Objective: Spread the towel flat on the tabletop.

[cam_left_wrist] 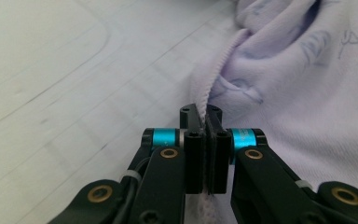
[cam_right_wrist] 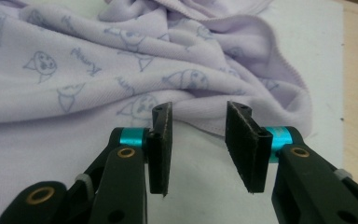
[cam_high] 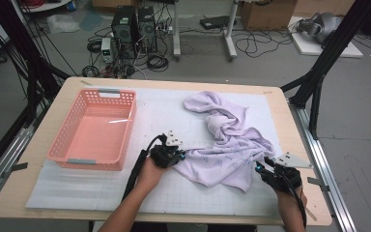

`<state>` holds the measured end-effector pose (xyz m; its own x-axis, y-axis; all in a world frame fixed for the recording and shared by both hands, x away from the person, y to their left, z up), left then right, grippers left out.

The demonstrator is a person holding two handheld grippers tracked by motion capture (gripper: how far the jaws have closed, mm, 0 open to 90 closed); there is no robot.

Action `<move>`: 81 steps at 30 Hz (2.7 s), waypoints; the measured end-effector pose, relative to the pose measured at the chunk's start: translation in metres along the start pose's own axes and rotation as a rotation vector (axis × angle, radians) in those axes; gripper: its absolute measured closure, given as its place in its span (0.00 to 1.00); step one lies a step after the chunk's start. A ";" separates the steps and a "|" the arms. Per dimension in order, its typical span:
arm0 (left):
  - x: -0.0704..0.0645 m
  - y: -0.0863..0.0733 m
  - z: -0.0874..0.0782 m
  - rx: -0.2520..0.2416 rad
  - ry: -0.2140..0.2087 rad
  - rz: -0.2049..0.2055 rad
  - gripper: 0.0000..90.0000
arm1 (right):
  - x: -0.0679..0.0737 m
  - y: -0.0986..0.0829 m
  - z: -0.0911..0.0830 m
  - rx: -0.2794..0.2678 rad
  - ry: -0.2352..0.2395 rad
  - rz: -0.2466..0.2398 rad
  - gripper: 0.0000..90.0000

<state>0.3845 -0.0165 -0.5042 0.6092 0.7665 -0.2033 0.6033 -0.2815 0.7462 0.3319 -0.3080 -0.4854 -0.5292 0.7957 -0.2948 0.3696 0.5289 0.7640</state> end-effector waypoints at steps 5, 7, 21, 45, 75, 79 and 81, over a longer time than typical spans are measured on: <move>0.018 -0.007 -0.040 -0.085 0.043 -0.050 0.97 | 0.008 -0.003 0.004 0.029 0.025 -0.004 0.69; 0.025 -0.011 -0.056 -0.109 0.079 -0.053 0.97 | 0.012 -0.005 0.007 0.038 0.045 0.003 0.69; 0.030 -0.037 -0.081 -0.140 0.080 -0.084 0.97 | 0.079 0.016 0.032 0.019 0.265 -0.044 0.71; 0.008 -0.035 -0.075 -0.133 -0.085 -0.136 0.55 | 0.015 -0.017 -0.034 0.081 0.087 0.016 0.68; 0.004 0.005 -0.003 -0.005 -0.049 -0.020 0.98 | 0.003 0.025 0.029 0.032 0.027 0.044 0.48; 0.010 -0.010 -0.032 -0.014 -0.045 -0.033 0.98 | -0.002 0.029 0.033 0.036 0.018 0.058 0.48; 0.014 -0.020 -0.046 -0.008 -0.046 -0.048 0.98 | -0.001 0.031 0.036 0.039 0.020 0.047 0.48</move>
<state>0.3575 0.0262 -0.4929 0.6023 0.7520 -0.2679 0.6287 -0.2400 0.7397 0.3711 -0.2817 -0.4817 -0.5256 0.8142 -0.2468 0.4243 0.5023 0.7535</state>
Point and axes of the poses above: each handheld gripper's, and its own axes: z roughly forward along the jaws, y roughly out of its top, x roughly to its left, the point moved 10 cm from there along z, roughly forward along the jaws, and after that the axes turned 14 degrees about -z, right-handed, at the moved point
